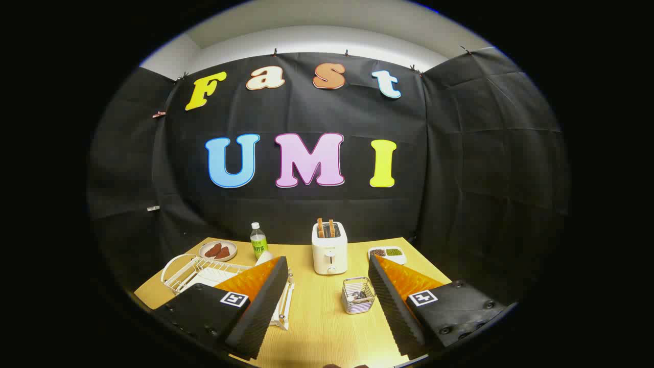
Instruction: Take the plate from the dish rack, then take the spoon from the basket and place it into the plate.
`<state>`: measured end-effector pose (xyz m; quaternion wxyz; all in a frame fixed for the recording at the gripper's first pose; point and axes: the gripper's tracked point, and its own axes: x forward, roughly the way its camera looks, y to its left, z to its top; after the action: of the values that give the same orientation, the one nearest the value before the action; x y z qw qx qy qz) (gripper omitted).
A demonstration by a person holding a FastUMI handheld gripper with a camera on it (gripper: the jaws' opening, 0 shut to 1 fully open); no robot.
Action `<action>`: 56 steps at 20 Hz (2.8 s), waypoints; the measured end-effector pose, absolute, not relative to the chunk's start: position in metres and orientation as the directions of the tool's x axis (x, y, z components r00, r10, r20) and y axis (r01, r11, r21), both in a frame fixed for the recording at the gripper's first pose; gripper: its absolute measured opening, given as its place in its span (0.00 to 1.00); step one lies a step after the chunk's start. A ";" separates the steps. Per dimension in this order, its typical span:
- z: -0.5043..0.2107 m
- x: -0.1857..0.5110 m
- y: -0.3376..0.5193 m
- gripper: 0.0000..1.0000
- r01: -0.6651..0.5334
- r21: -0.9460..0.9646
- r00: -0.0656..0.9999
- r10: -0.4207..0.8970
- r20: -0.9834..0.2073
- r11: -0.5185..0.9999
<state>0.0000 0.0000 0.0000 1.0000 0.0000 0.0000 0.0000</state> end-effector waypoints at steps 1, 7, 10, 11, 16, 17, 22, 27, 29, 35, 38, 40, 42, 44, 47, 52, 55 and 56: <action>-0.001 0.000 -0.001 0.98 0.001 -0.001 1.000 -0.001 -0.003 1.000; -0.005 0.002 -0.005 0.98 0.012 -0.012 1.000 -0.012 -0.014 1.000; -0.001 0.002 -0.004 0.98 0.006 -0.015 1.000 -0.006 -0.008 1.000; 0.000 0.001 -0.002 0.98 0.002 -0.012 1.000 -0.002 -0.006 1.000; 0.002 -0.002 0.006 0.98 -0.019 -0.021 1.000 0.019 0.001 1.000; 0.002 -0.002 0.008 0.98 -0.024 -0.026 1.000 0.024 0.001 0.999; 0.002 0.003 0.006 0.98 -0.024 -0.025 1.000 0.024 -0.008 0.999; 0.000 0.023 0.016 0.98 -0.039 -0.025 0.998 0.038 -0.044 0.999; -0.001 0.036 0.027 0.97 -0.066 -0.050 0.996 0.063 -0.062 0.997; -0.012 0.083 0.084 0.98 -0.164 -0.015 0.966 0.157 -0.204 0.986; -0.017 0.110 0.113 0.98 -0.191 -0.041 0.952 0.175 -0.253 0.981; -0.029 0.127 0.132 0.98 -0.217 -0.060 0.934 0.189 -0.302 0.974; -0.047 0.140 0.142 0.98 -0.220 -0.043 0.906 0.188 -0.378 0.974; -0.069 0.150 0.143 0.98 -0.187 -0.018 0.874 0.158 -0.460 0.982; -0.098 0.167 0.141 0.98 -0.143 -0.008 0.835 0.116 -0.538 0.990; -0.124 0.186 0.144 0.97 -0.101 0.018 0.781 0.090 -0.617 0.995; -0.138 0.195 0.144 0.81 -0.073 0.039 0.750 0.081 -0.657 0.997; -0.141 0.197 0.144 0.74 -0.068 0.043 0.746 0.080 -0.662 0.997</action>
<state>0.1974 0.1445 -0.1410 0.9342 0.0082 0.3545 0.0396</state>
